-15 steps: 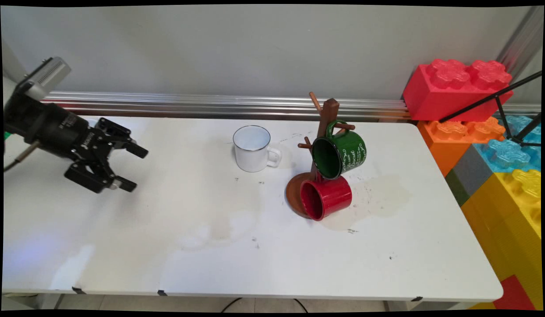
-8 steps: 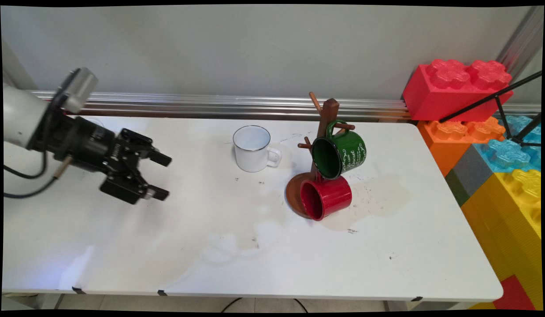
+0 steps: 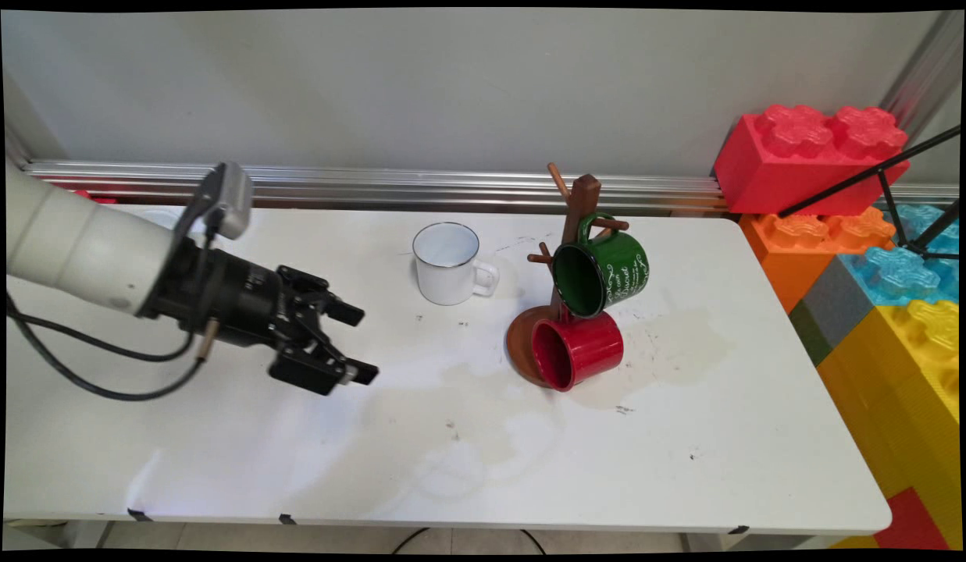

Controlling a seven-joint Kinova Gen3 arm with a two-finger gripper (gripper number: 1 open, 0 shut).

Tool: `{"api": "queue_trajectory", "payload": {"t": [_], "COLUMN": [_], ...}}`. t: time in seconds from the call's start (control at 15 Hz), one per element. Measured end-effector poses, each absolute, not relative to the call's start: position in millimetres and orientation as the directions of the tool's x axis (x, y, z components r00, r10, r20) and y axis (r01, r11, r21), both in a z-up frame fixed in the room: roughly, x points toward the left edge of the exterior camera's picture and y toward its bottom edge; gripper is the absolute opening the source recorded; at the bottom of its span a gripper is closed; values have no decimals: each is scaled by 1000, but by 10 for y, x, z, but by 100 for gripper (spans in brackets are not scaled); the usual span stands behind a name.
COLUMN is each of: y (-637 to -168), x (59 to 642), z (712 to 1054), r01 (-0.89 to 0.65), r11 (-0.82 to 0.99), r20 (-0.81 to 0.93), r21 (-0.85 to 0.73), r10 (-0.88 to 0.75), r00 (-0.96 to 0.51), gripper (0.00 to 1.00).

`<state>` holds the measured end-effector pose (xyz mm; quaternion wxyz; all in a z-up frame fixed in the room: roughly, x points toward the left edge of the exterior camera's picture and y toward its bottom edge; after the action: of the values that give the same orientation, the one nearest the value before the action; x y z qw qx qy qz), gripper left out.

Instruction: Pick up the green mug from the rack

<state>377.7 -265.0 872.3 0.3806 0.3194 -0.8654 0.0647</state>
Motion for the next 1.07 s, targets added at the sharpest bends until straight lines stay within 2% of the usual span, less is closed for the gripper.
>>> {"api": "queue_trajectory", "payload": {"t": [0.53, 1.07], "y": [-2675, -2780], "x": [3149, 2622], "z": [8538, 8626], "r01": [-645, -663], "r11": [738, 719], "r20": [731, 794], "r21": [199, 210], "r10": [-550, -521], "r00": [-404, -313], "gripper": [100, 100]}}
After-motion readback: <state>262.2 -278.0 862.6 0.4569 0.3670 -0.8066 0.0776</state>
